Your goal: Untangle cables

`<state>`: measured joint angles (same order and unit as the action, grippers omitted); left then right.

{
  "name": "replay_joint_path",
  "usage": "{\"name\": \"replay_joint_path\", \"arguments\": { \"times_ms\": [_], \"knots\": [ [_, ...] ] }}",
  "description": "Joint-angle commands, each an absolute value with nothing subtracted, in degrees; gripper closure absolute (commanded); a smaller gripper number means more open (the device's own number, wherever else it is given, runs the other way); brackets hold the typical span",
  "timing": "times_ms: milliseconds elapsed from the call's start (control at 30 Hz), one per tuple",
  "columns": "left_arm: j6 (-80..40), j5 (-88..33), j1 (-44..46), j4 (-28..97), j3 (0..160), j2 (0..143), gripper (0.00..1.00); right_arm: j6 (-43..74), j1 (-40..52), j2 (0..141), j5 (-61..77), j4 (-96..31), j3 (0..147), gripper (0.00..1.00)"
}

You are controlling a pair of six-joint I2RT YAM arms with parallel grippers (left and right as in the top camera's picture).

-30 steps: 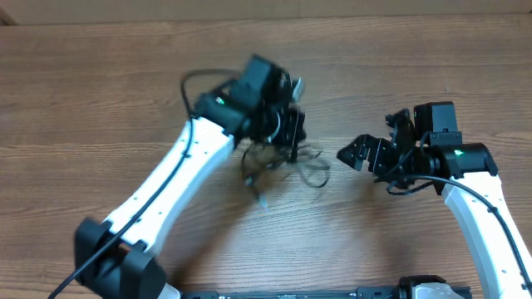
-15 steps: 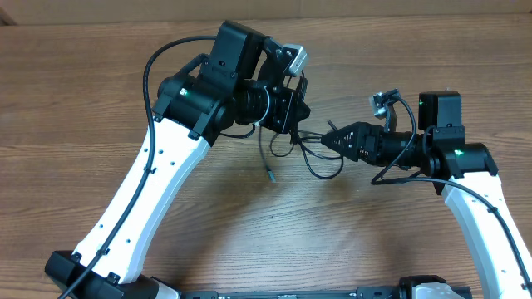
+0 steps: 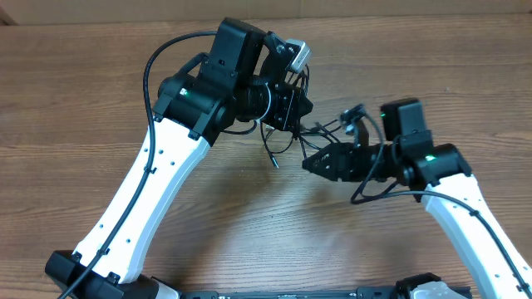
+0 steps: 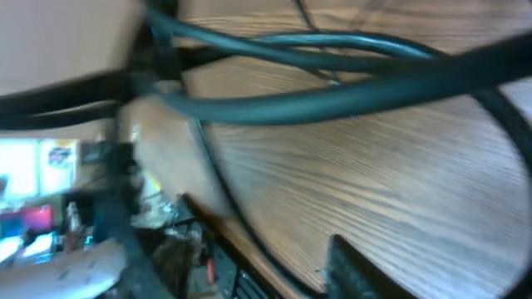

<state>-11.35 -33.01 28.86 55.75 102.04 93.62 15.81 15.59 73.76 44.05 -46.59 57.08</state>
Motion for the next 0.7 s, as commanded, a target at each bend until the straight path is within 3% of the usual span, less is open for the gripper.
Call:
{"name": "replay_joint_path", "arguments": {
  "times_ms": [0,67,400,533,667],
  "knots": [
    [-8.0,-33.9,28.8,55.6,103.3,92.1,0.96,21.4,18.0,72.8,28.2,-48.2,58.9,0.59],
    [-7.6,-32.9,28.8,55.8,103.3,91.4,0.96,25.6,18.3,72.8,21.0,-49.4,58.9,0.55],
    [-7.7,-16.9,28.7,62.4,103.3,90.2,0.96,28.9,16.6,72.1,20.6,-45.9,59.5,0.52],
    [-7.4,-15.5,28.7,62.7,103.3,89.5,0.96,29.6,14.6,71.1,25.2,-44.1,60.6,0.46],
    [-7.2,-16.3,28.9,62.7,103.3,88.9,0.96,29.8,14.1,70.5,30.6,-40.2,60.9,0.45]
  ]
}}
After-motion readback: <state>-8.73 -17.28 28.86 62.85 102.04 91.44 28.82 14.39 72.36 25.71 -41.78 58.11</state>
